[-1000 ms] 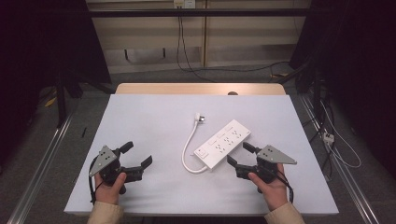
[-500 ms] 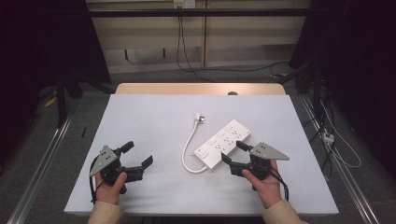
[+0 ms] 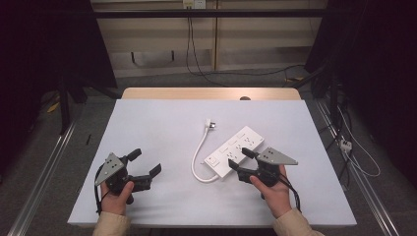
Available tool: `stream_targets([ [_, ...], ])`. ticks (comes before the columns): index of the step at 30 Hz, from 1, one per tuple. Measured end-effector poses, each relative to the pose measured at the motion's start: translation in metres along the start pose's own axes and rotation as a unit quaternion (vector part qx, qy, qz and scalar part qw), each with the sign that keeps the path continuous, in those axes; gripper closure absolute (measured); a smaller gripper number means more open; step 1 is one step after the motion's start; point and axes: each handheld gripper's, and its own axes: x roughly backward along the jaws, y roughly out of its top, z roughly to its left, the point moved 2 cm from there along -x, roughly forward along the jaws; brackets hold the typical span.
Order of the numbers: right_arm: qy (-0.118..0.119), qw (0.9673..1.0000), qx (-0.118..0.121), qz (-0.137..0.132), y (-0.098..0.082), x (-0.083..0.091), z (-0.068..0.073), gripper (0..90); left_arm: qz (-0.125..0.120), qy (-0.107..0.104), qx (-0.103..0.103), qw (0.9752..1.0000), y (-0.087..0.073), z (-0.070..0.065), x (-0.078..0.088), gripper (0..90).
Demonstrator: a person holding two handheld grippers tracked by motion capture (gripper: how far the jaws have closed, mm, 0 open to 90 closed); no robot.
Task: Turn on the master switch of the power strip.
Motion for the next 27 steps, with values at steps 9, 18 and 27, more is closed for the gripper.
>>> stream_targets([
  [9,0.009,0.9999,-0.004,0.014,0.0,-0.006,0.003,40.7,0.0,-0.001,0.0,1.0,0.0,0.0,0.0,4.6],
  [18,0.023,0.9994,-0.005,0.025,0.002,-0.014,0.009,48.8,0.0,-0.001,0.0,1.0,0.0,0.0,0.0,4.7],
  [27,0.027,0.999,-0.008,0.035,0.002,-0.02,0.01,58.6,0.0,-0.001,0.001,1.0,-0.001,0.001,0.0,4.7],
])
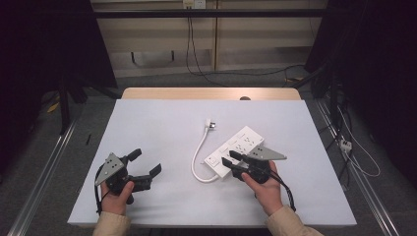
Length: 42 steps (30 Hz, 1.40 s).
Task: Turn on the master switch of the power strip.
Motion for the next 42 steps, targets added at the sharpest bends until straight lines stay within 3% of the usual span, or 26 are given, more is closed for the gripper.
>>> stream_targets([
  [20,0.014,0.9996,-0.004,0.023,0.001,-0.013,0.003,74.4,-0.001,0.002,0.003,1.0,0.0,0.0,0.0,4.8],
  [42,0.017,0.9994,-0.008,0.029,0.0,-0.023,0.002,80.9,0.001,0.002,0.001,1.0,0.0,0.001,0.002,4.8],
])
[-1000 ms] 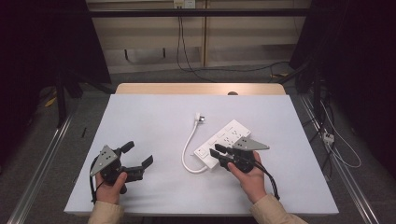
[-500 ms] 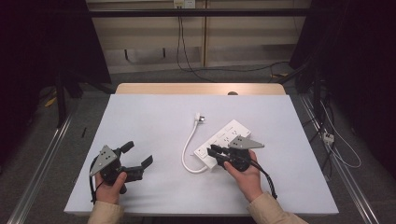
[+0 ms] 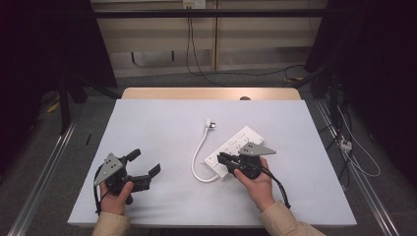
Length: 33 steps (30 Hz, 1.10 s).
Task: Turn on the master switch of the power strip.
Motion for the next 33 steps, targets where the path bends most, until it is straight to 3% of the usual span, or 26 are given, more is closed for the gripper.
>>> stream_targets([
  [33,0.009,0.9998,0.009,0.013,0.001,-0.013,0.003,86.8,-0.001,0.002,0.0,1.0,0.0,0.001,0.002,4.8],
])
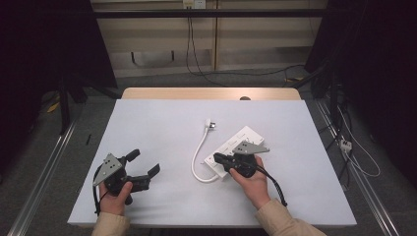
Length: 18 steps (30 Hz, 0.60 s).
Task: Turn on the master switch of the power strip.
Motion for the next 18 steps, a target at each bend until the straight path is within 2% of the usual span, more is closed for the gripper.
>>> stream_targets([
  [18,0.001,0.9999,0.004,0.009,-0.0007,-0.0036,0.0,89.9,0.0,0.0,0.002,1.0,-0.0005,0.0001,0.0005,4.8],
])
